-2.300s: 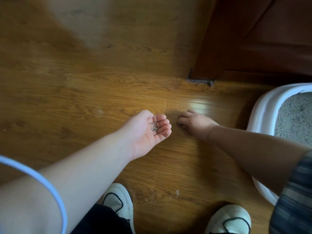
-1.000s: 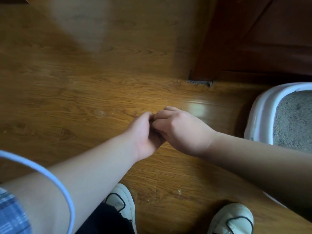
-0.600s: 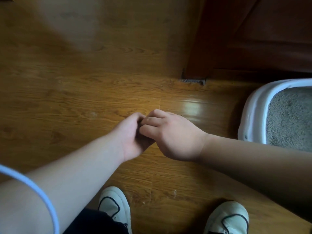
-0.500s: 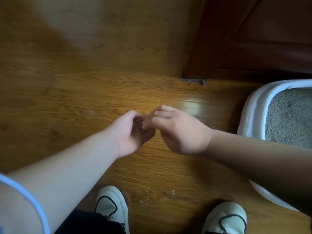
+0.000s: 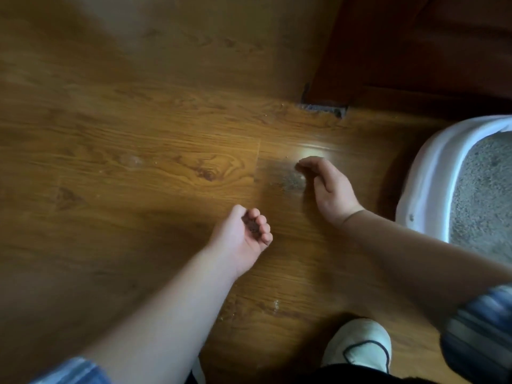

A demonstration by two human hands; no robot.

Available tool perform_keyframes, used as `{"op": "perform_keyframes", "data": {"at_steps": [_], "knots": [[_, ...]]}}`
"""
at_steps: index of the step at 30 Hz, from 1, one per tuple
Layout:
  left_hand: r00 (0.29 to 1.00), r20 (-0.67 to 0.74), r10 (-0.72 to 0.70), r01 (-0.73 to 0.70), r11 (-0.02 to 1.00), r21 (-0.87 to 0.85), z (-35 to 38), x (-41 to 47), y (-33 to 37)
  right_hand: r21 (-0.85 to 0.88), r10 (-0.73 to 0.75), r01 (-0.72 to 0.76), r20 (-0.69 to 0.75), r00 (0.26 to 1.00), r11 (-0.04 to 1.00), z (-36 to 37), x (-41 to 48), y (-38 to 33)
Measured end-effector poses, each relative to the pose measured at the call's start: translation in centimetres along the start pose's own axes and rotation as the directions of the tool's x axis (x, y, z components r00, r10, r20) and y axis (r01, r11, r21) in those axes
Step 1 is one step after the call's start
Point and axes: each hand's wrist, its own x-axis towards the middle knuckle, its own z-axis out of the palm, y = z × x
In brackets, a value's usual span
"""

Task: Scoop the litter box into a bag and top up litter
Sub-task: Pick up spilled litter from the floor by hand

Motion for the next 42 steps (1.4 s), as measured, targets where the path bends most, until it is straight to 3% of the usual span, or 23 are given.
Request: {"op": "perform_keyframes", "data": {"at_steps": [3,7,13,17,19,21,23,24,26,28,35,42], "knots": [[0.999,-0.012,-0.033,0.032,0.994,-0.102,-0.7,0.0,-2.4,-0.004,-0.084,0.084,-0.044,0.996,0.996,2.1,0.4,0.1],[0.999,-0.037,-0.024,0.018,0.990,-0.138,-1.9,-0.1,-3.3,0.008,-0.167,0.167,0.005,0.986,0.986,3.8,1.4,-0.7],[0.996,-0.058,0.068,-0.075,0.988,-0.135,-2.8,0.3,-0.9,0.107,-0.150,0.142,0.071,0.986,0.984,4.9,1.8,-1.7],[0.996,-0.026,0.085,-0.087,0.992,-0.091,-2.6,0.9,-0.1,0.358,-0.065,0.036,0.070,0.995,0.933,5.3,1.7,-1.9],[0.996,-0.022,0.084,-0.086,0.994,-0.064,-2.3,1.2,0.0,0.392,-0.030,0.016,0.031,0.999,0.920,3.8,1.6,-1.3],[0.996,-0.030,0.087,-0.089,0.994,-0.071,-1.8,1.4,0.0,0.273,0.015,-0.003,-0.040,0.999,0.962,1.5,1.5,-0.6],[0.995,-0.045,0.090,-0.093,0.993,-0.076,-1.1,1.6,0.1,0.021,-0.048,0.049,-0.063,0.997,0.999,-0.7,1.4,0.0],[0.995,-0.052,0.089,-0.093,0.993,-0.074,-0.7,1.7,0.0,-0.152,-0.101,0.099,-0.006,0.995,0.984,-1.4,1.3,0.0],[0.995,-0.053,0.087,-0.090,0.994,-0.065,0.1,1.9,0.0,-0.515,-0.123,0.215,0.208,0.970,0.829,-1.9,1.2,-0.4],[0.994,-0.051,0.092,-0.095,0.994,-0.057,0.8,2.0,0.0,-0.711,-0.082,0.286,0.307,0.948,0.643,-1.3,1.2,-0.7],[0.996,-0.044,0.082,-0.085,0.992,-0.090,1.7,2.1,-0.6,-0.850,-0.104,0.338,0.325,0.940,0.403,1.3,3.0,-1.6],[0.995,-0.070,0.072,-0.080,0.989,-0.123,1.9,2.1,-0.7,-0.830,-0.240,0.453,0.391,0.888,0.324,1.8,3.5,-1.8]]}}
